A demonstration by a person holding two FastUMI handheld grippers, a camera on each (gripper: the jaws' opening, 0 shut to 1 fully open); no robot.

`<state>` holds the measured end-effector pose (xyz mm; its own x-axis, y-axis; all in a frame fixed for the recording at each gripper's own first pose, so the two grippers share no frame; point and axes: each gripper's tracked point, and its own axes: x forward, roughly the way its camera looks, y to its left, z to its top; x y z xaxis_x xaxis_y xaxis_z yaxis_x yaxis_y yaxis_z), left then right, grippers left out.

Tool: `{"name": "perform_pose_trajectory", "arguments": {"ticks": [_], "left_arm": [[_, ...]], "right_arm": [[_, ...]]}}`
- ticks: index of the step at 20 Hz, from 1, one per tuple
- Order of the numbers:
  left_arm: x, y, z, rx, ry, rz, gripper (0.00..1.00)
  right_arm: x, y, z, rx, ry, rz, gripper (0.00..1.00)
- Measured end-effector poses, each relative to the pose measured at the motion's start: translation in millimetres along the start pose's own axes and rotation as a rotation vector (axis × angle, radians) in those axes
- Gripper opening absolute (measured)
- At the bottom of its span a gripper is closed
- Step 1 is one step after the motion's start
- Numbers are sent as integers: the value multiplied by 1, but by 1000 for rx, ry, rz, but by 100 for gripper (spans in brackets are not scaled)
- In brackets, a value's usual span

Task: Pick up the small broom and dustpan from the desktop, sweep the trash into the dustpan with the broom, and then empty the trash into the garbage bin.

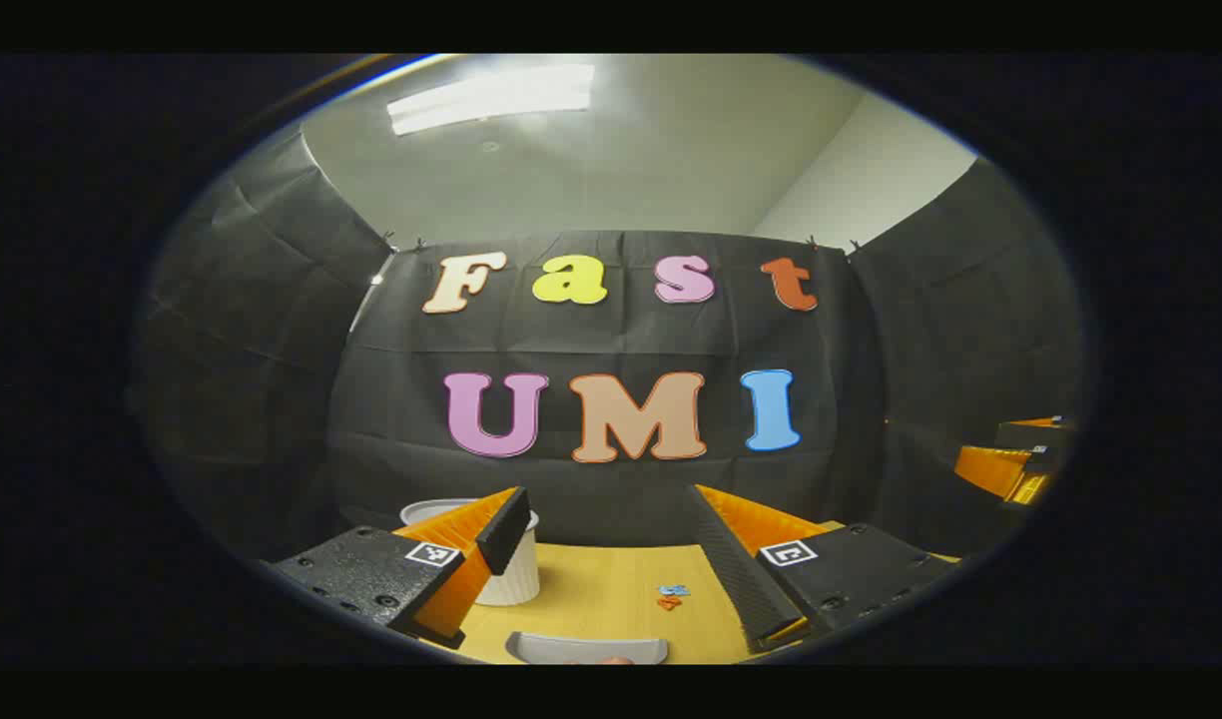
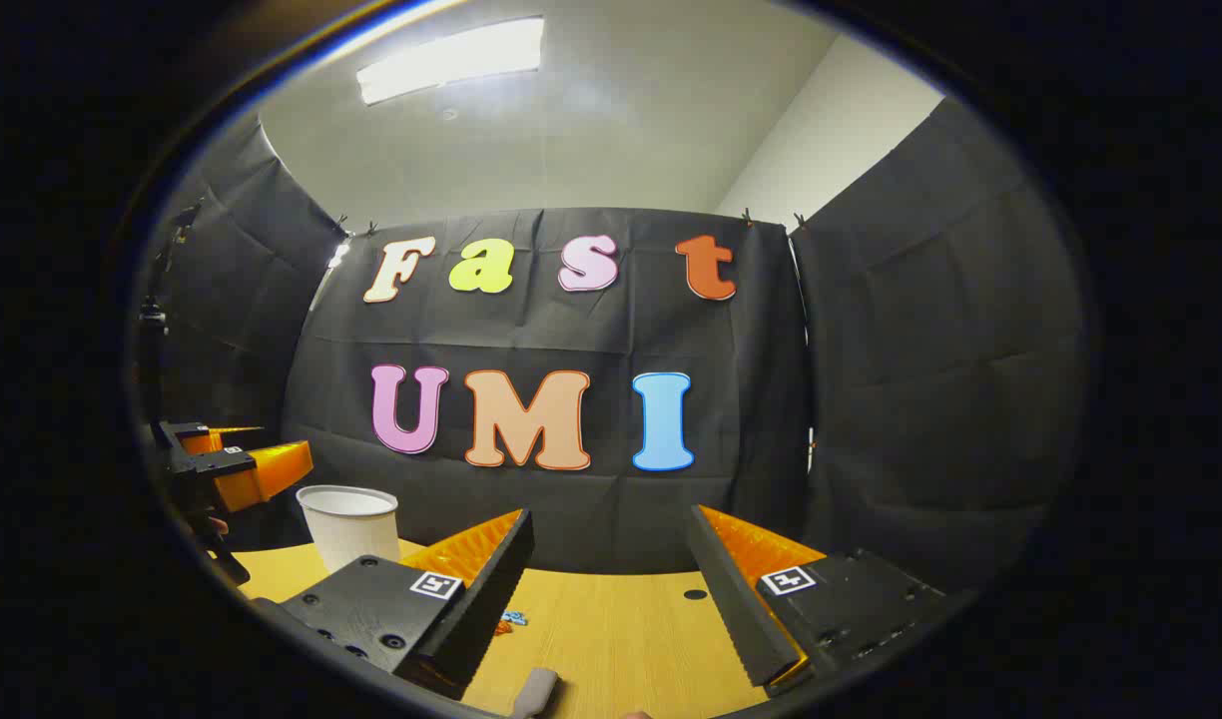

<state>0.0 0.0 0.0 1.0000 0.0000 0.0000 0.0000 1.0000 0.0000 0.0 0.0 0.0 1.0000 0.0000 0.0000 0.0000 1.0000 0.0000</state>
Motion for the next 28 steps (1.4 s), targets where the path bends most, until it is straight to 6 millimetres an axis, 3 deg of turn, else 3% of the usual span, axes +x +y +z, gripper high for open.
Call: {"name": "perform_pose_trajectory", "arguments": {"ticks": [6,10,28], "left_arm": [[5,9,-11,-21,18,-13,93],[7,16,-5,-19,5,-10,92],[3,31,-6,9,9,31,92]], "right_arm": [[6,15,7,-15,-2,1,92],[8,20,6,-9,1,-1,92],[8,23,8,-4,8,-7,92]]}}
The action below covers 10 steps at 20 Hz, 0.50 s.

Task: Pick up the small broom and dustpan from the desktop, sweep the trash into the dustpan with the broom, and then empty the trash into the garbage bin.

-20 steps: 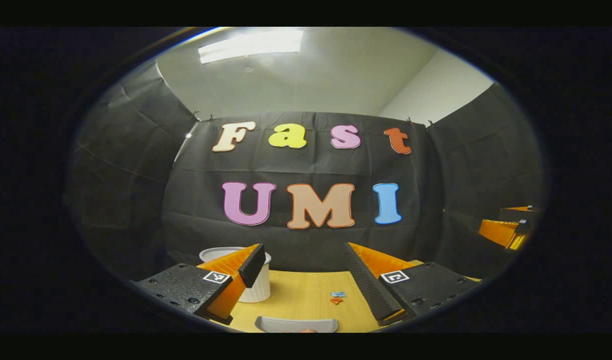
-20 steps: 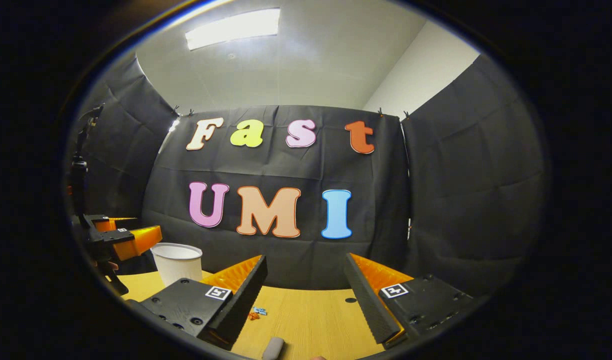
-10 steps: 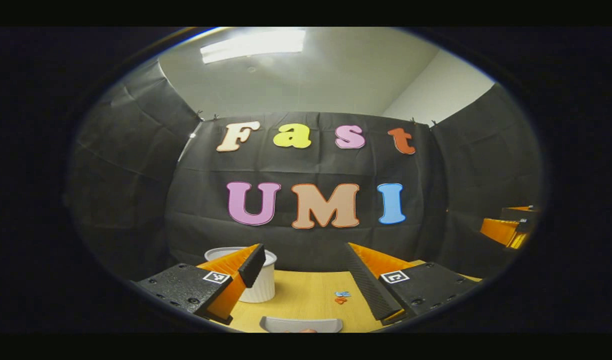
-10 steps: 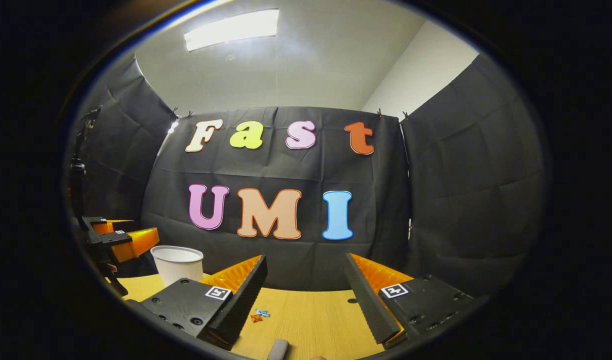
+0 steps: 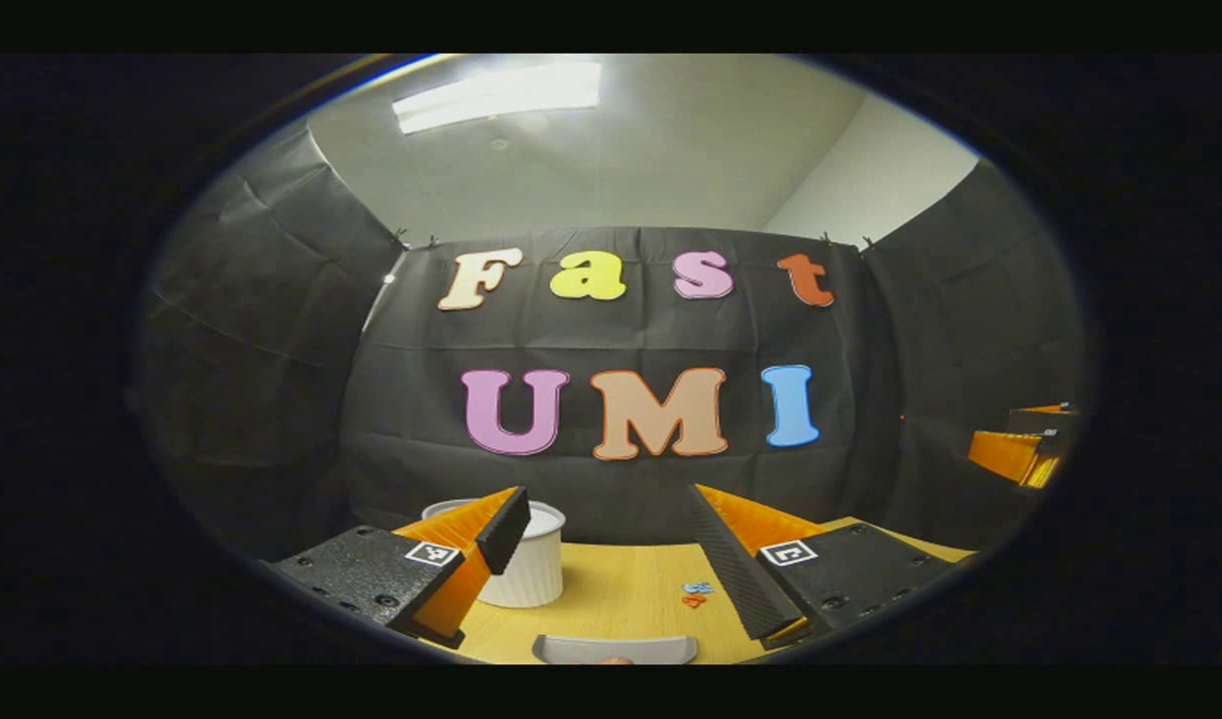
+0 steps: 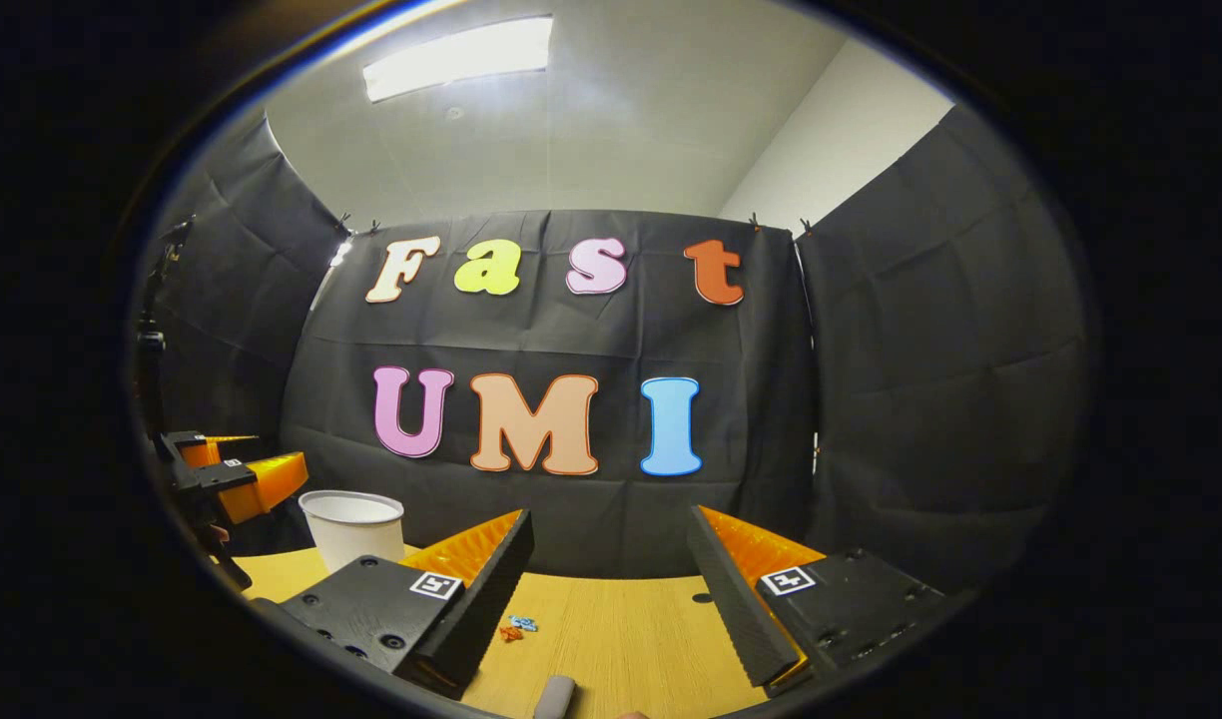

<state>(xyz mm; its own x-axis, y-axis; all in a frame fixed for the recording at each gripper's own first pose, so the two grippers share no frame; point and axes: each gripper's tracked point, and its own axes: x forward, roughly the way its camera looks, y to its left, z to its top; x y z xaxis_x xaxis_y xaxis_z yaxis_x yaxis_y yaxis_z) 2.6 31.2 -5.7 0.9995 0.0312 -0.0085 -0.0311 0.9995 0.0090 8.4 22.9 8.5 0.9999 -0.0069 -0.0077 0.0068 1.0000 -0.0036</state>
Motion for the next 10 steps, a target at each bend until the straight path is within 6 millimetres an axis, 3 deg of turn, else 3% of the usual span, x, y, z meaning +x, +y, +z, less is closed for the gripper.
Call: {"name": "perform_pose_trajectory", "arguments": {"ticks": [10], "left_arm": [[-4,2,-2,4,4,4,92]], "right_arm": [[-3,6,2,13,-8,22,92]]}}
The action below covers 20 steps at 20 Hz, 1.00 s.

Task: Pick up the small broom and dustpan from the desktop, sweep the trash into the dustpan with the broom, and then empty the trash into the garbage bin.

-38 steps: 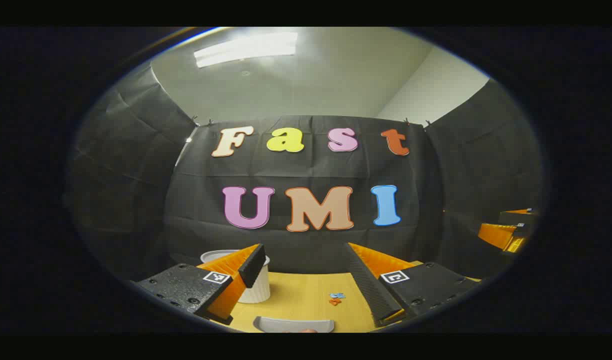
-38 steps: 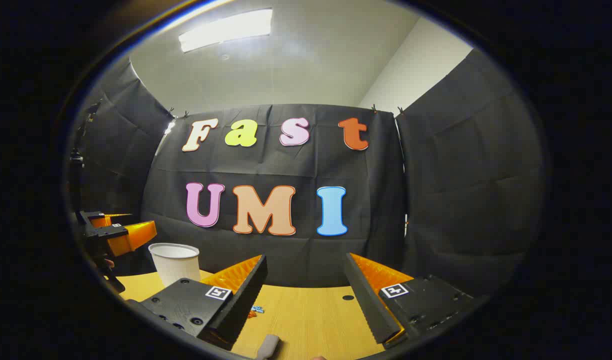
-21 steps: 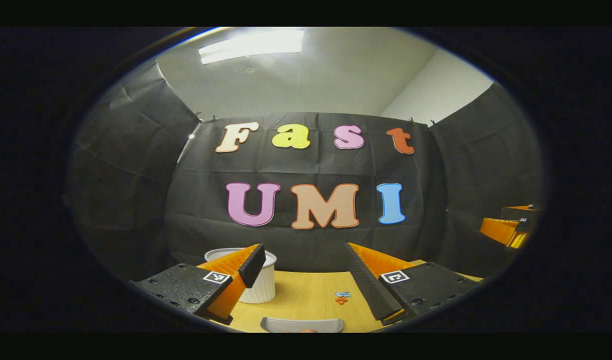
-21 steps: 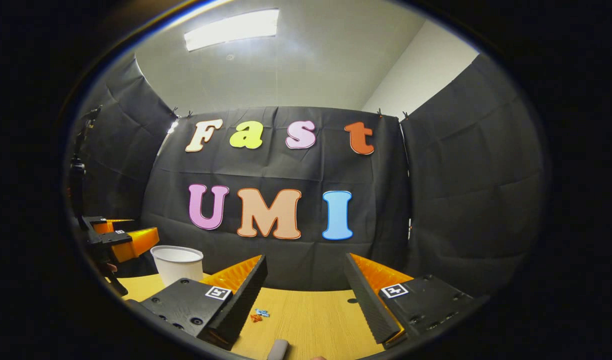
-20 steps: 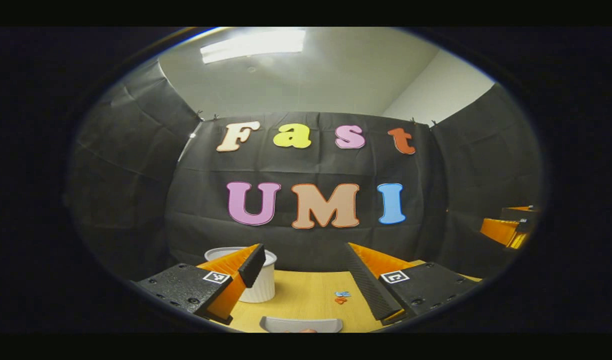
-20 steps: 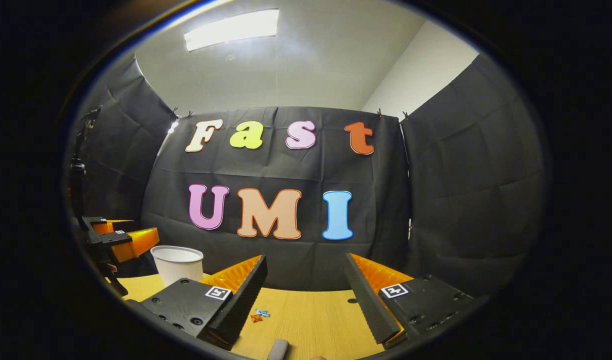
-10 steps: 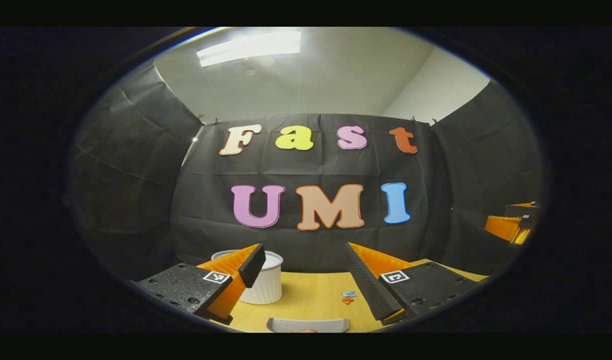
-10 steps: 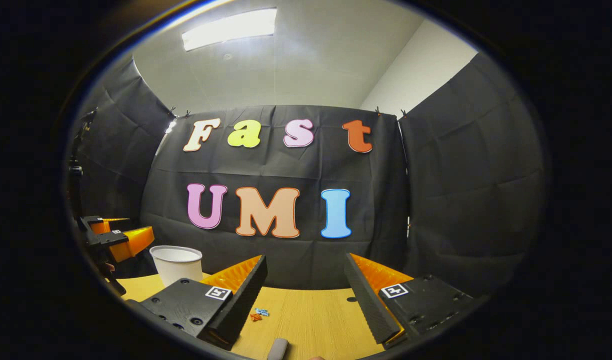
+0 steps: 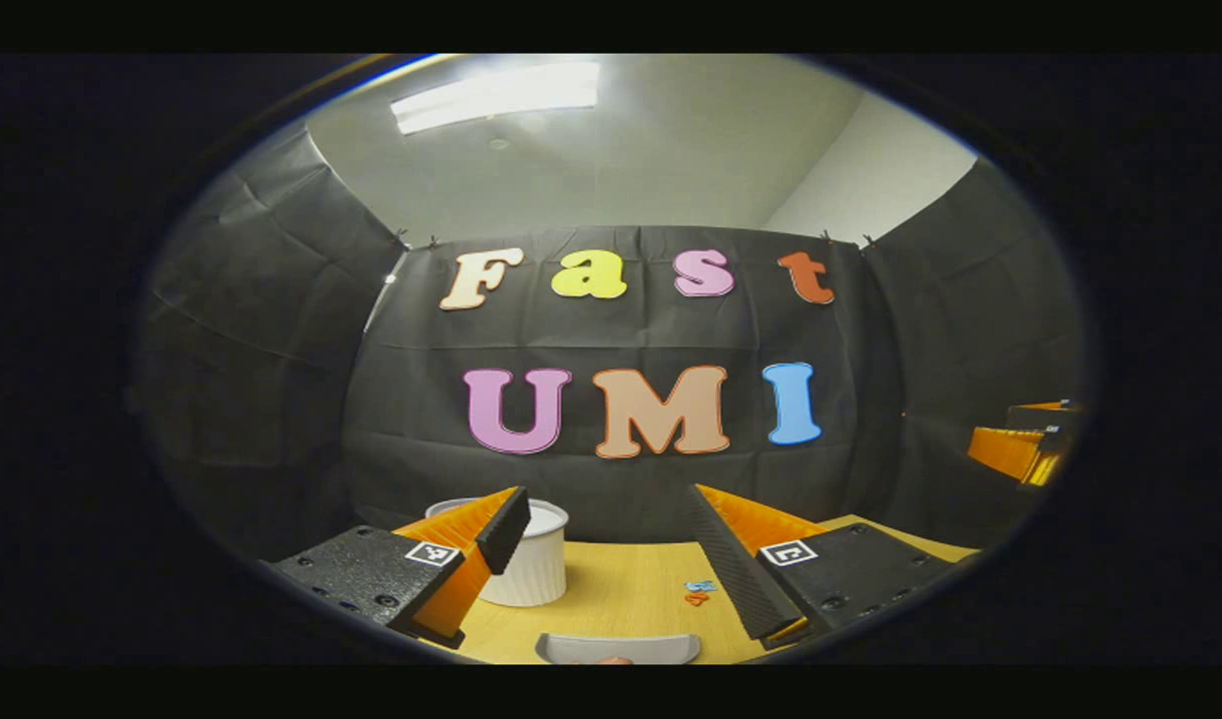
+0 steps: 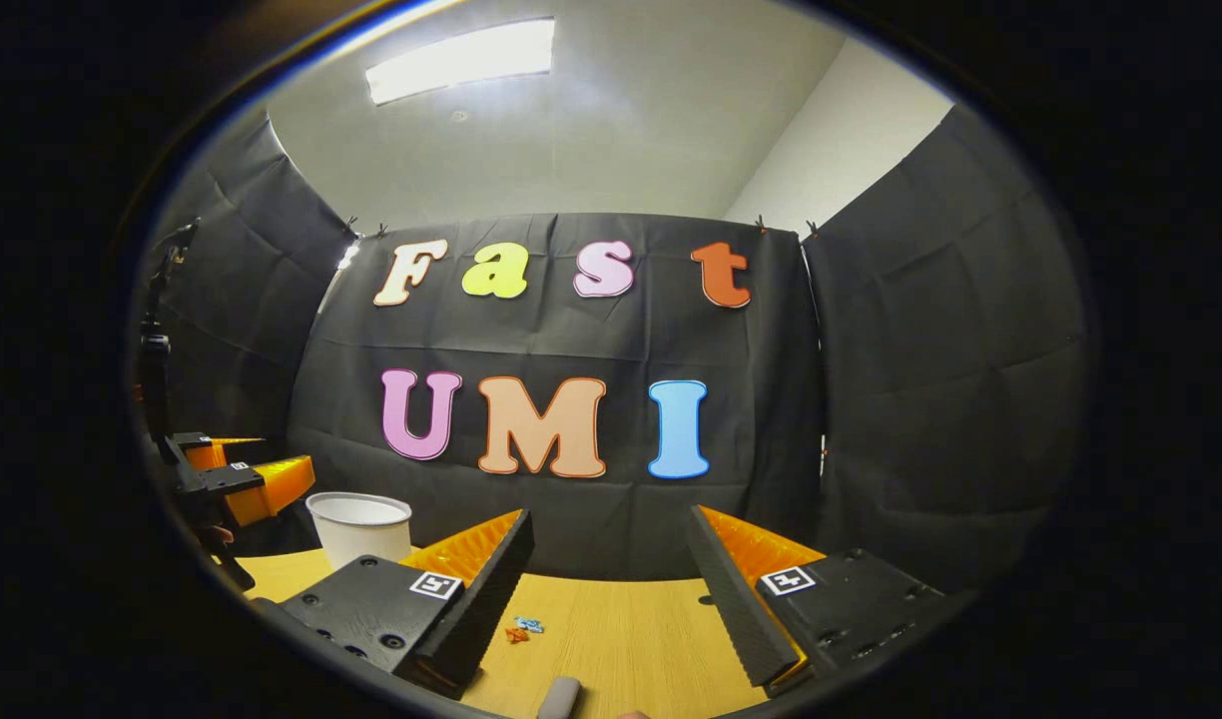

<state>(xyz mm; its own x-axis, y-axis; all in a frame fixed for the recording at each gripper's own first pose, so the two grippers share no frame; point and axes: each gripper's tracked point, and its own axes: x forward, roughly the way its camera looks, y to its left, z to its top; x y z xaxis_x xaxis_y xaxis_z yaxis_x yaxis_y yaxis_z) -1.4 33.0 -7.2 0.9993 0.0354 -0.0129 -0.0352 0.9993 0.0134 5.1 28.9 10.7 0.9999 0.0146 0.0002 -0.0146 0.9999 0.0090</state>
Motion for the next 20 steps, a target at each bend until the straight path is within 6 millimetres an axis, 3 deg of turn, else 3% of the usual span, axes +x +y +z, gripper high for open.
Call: {"name": "perform_pose_trajectory", "arguments": {"ticks": [13,17,20], "left_arm": [[-8,5,-27,7,92,1,93],[-21,-9,-55,38,182,-25,93],[-38,-19,-84,48,268,-21,92]], "right_arm": [[2,16,-38,4,115,59,92],[-9,31,-93,44,290,174,92],[-18,16,-150,30,444,181,92]]}}
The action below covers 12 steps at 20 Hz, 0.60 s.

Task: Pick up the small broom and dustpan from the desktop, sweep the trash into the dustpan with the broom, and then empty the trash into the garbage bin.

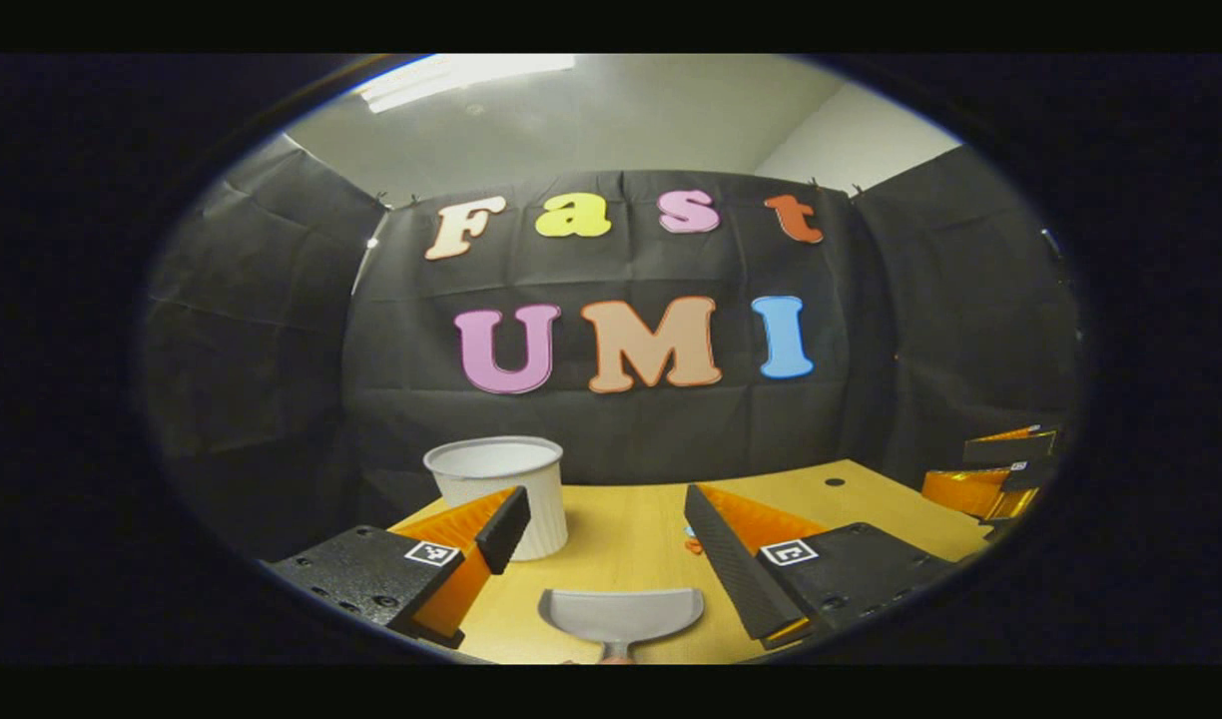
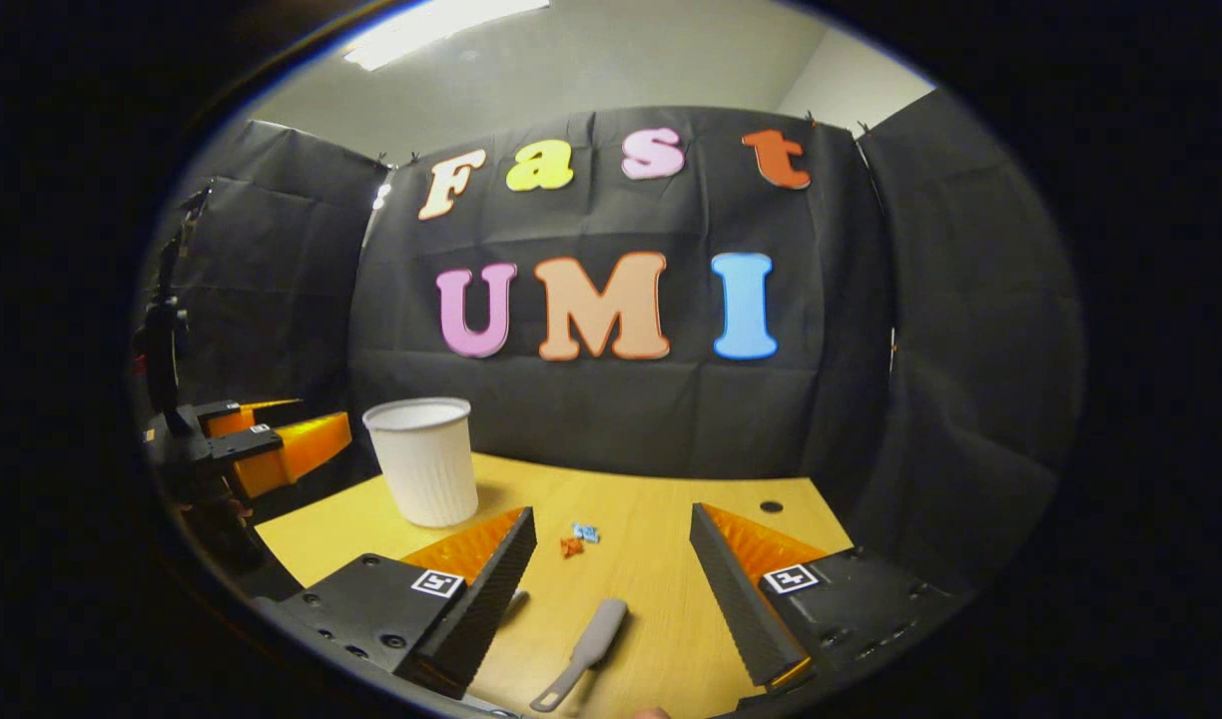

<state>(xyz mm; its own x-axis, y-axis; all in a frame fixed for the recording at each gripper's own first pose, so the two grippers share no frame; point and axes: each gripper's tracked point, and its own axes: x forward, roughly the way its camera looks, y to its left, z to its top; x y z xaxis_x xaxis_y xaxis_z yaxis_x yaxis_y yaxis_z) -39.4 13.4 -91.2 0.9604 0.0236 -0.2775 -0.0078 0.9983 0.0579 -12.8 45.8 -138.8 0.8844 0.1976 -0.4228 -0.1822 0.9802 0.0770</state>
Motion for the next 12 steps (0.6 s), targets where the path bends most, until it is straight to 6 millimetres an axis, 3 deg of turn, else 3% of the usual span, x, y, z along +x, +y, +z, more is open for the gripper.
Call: {"name": "perform_pose_trajectory", "arguments": {"ticks": [2,6,12], "left_arm": [[-1,1,-29,14,67,26,93],[-4,-5,-97,30,257,10,92],[-10,2,-176,6,485,2,94]], "right_arm": [[3,-5,-30,-14,79,2,92],[9,7,-88,-34,237,36,92],[22,21,-155,-39,430,38,92]]}}
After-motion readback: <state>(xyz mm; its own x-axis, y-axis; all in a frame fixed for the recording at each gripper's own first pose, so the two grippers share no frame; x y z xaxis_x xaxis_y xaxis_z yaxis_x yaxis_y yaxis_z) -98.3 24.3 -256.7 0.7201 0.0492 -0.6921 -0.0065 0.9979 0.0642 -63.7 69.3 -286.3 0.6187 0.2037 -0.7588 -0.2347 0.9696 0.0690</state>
